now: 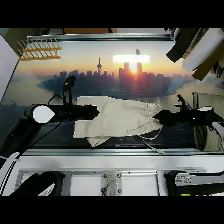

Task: Fold the clothes and pants, and hang the long-sleeved shirts on hangers.

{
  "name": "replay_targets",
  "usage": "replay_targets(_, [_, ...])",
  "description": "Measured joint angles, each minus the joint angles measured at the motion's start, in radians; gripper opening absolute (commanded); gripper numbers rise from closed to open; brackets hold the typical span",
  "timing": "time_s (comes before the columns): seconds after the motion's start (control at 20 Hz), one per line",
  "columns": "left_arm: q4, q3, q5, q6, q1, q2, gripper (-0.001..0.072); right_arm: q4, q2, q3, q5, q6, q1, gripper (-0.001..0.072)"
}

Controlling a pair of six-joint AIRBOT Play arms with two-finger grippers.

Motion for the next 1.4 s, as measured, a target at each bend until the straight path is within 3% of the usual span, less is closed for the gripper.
replay_targets(0.3, [-0.003,0.0,0.014,-0.014,-0.012,0.0,0.0004,0.071,-0.036,0.001,-0.037,-0.018,0.152,0.07])
replay_targets(0.35, [-0.003,0.0,0.014,-0.014,-0.012,0.0,0.0004,0.074,-0.038,0.003,-0.041,-0.018,0.175,0.0618])
replay_targets(0.45, [-0.003,0.0,0.015,-0.015,-0.013,0.0,0.0004,0.064,-0.043,0.006,-0.065,-0.018,0.219,0.0042])
replay_targets(0.85, [-0.003,0.0,0.016,-0.017,-0.013,0.0,0.0004,0.119,-0.005,0.111,-0.048,-0.04,0.267,0.0015])
replay_targets(0.95, [-0.002,0.0,0.016,-0.017,-0.013,0.0,0.0004,0.079,0.037,0.198,-0.053,0.035,0.212,0.0016])
replay_targets(1.15, [-0.002,0.0,0.016,-0.017,-0.013,0.0,0.0004,-0.058,0.146,0.375,-0.119,0.286,0.017,0.0016])
replay_targets(1.4, [0.005,0.0,0.017,-0.014,-0.013,0.0,0.0004,-0.142,0.254,0.452,-0.179,0.548,-0.28,0.0016])
